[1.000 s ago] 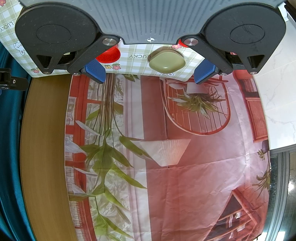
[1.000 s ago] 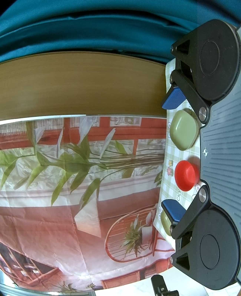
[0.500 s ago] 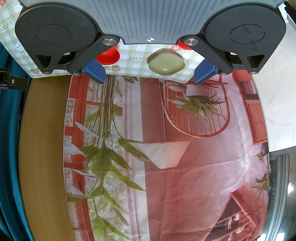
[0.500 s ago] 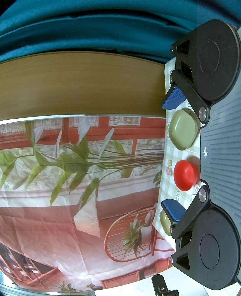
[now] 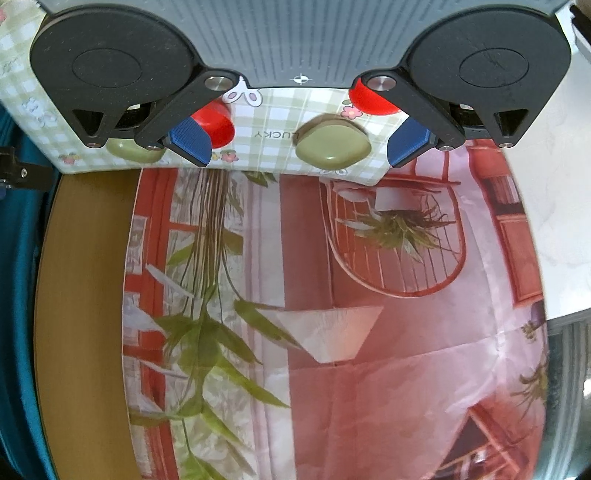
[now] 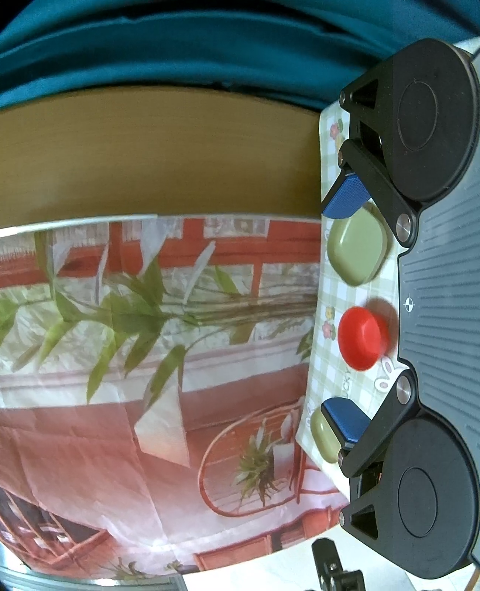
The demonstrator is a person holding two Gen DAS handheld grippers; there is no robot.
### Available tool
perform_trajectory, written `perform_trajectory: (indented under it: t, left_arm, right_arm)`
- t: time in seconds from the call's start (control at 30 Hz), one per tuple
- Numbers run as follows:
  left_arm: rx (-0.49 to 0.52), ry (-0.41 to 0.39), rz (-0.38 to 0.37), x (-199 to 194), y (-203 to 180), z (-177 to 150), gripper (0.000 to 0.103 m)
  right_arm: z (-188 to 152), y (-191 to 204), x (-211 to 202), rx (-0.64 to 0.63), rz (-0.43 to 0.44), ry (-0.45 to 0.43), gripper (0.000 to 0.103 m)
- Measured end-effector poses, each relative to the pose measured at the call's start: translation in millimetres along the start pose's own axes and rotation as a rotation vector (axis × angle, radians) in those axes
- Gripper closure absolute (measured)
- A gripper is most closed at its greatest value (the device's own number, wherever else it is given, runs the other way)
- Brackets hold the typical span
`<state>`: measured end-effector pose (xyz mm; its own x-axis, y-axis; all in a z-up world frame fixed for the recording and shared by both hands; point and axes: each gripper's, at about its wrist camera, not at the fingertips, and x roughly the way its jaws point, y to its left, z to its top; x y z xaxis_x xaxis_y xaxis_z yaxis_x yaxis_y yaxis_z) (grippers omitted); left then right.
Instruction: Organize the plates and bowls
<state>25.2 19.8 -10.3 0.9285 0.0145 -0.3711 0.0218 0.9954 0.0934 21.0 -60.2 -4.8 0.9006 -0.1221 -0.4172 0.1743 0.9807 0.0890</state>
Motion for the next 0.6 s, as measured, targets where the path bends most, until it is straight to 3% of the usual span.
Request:
perform_trajectory:
  t: [0.23, 0.6]
  left_arm:
    - [0.011, -0.002, -0.004, 30.7, 28.5, 12.6, 0.001]
    - [-0.029, 0.079, -0.013, 88.8, 80.0, 23.0, 0.002]
  right_arm:
    - [3.6, 21.1, 38.4, -0.016, 0.049, 0.016, 0.0]
    - [14.3, 31.8, 99.2, 0.04, 0.094, 0.021, 0.003]
